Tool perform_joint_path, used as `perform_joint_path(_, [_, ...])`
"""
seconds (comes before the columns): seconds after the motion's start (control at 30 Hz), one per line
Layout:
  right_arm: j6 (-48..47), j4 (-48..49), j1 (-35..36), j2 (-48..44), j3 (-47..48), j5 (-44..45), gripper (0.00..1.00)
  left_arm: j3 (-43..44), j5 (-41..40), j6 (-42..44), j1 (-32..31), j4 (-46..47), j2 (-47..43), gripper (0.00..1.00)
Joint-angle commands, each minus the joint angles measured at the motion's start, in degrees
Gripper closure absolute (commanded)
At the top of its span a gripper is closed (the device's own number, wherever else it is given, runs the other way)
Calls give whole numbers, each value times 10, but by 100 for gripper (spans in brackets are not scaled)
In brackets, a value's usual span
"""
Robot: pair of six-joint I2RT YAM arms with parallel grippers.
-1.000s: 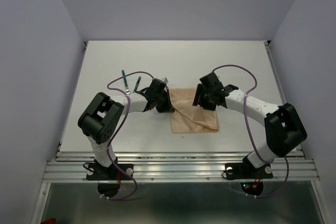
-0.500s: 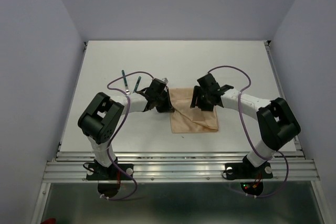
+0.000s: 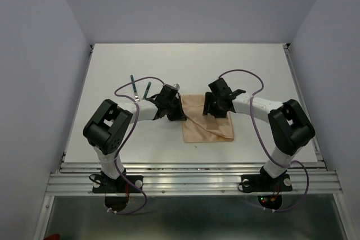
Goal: Fold the napkin into a case and place the utensils inside
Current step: Fold the rectangle-folded napkin at the center of the board.
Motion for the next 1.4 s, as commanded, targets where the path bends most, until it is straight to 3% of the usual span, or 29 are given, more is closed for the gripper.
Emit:
perform_joint_path(0.0, [-16, 33, 2, -2, 19, -33, 39, -9, -9, 7, -1, -9, -24, 100])
perform_joint_path(0.57, [-38, 101, 2, -42, -27, -176, 44, -12, -7, 7, -1, -4, -21, 100])
perform_joint_path(0.8, [-38, 51, 2, -64, -20, -108, 43, -13, -2, 4, 0, 2, -18, 100])
perform_joint_path(0.93, [-13, 37, -6, -62, -16, -18, 34, -13, -2, 4, 0, 3, -17, 100])
perform_joint_path(1.0, [-8, 9, -13, -41, 12, -19, 32, -11, 0, 5, 0, 3, -14, 100])
perform_joint_path(1.37, [-16, -5, -13, 21, 48, -5, 44, -11, 3, 6, 2, 4, -13, 100])
